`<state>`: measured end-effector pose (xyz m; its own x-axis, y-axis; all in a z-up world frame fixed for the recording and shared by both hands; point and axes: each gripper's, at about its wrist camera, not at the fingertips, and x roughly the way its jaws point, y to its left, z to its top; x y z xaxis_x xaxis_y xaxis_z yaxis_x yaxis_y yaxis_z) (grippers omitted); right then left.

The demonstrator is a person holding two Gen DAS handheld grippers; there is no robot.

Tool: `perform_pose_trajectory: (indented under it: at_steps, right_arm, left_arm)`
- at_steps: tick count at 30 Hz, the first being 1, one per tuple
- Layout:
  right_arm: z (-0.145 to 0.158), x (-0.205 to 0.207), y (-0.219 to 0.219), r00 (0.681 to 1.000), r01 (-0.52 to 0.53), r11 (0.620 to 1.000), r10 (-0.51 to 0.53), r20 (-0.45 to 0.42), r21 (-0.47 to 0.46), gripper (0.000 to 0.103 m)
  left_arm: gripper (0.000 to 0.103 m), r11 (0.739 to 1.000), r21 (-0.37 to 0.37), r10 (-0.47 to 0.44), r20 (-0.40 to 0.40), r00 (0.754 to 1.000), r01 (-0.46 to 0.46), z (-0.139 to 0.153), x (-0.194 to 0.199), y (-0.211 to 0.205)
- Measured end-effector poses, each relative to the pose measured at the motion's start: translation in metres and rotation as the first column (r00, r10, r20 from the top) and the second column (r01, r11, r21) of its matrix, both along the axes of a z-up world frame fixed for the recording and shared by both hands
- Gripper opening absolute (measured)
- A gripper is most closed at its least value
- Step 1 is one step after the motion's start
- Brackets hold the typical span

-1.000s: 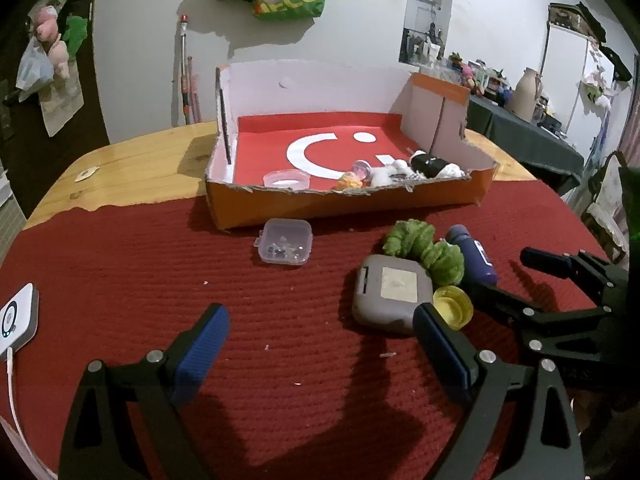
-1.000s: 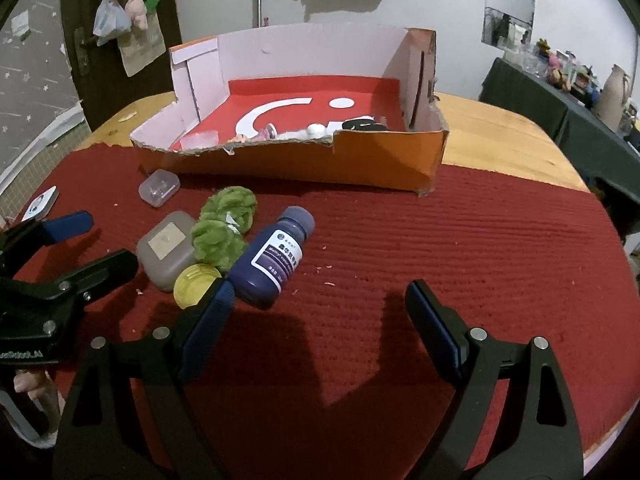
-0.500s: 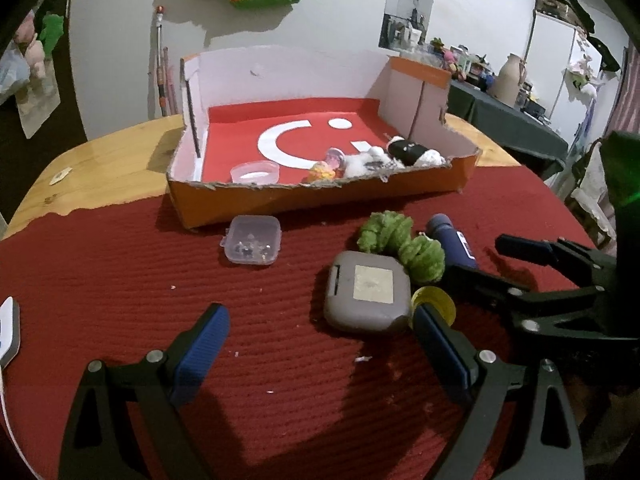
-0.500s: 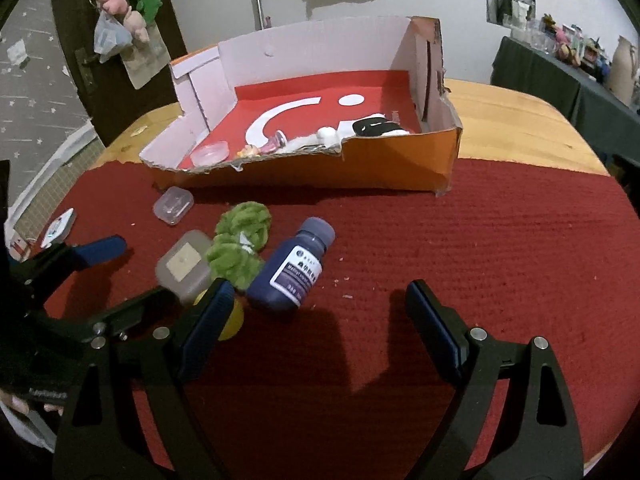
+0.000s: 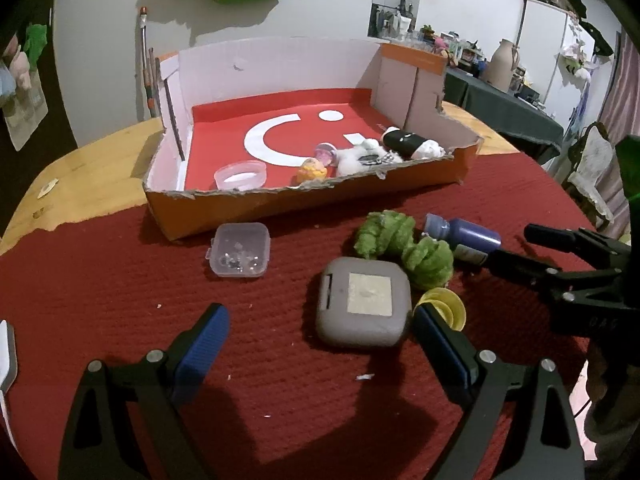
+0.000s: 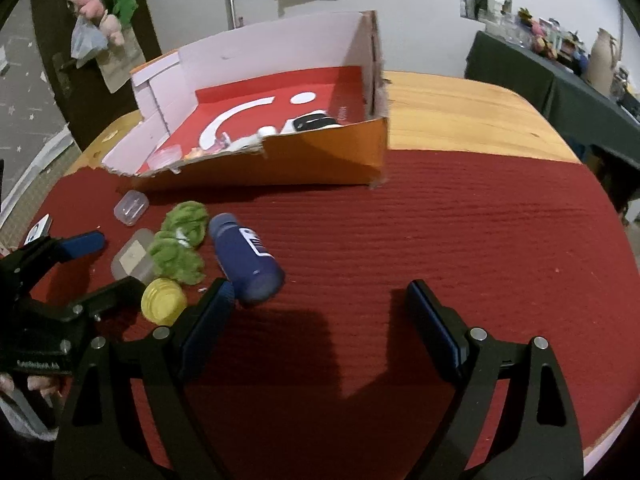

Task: Organize objects
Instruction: 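Move the right tool toward the navy bottle and yellow cap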

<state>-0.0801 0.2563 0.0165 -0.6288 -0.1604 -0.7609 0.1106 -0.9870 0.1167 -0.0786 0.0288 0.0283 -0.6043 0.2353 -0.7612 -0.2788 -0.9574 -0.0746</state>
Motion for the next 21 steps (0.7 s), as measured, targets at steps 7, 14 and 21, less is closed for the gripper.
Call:
perform_pose_trajectory:
  at_steps: [7,14,21]
  right_arm:
    - [-0.001,0.001,-0.008,0.999,-0.053,0.999,0.053,-0.003,-0.001,0.088]
    - [0.0,-0.003,-0.02,0.99,-0.138,0.989,0.138,-0.005,0.049,0.088]
    - [-0.004,-0.016,-0.026,0.976,-0.216,0.972,0.214,0.028,0.094,0.082]
  left_arm:
    - [0.095,0.998,-0.066,0.007,-0.04,0.999,-0.01,0.003,0.002,-0.005]
    - [0.09,0.997,-0.064,-0.042,-0.033,0.999,0.04,0.002,-0.004,-0.002]
    - [0.078,0.995,-0.055,-0.089,-0.006,0.996,0.088,0.0,-0.011,0.006]
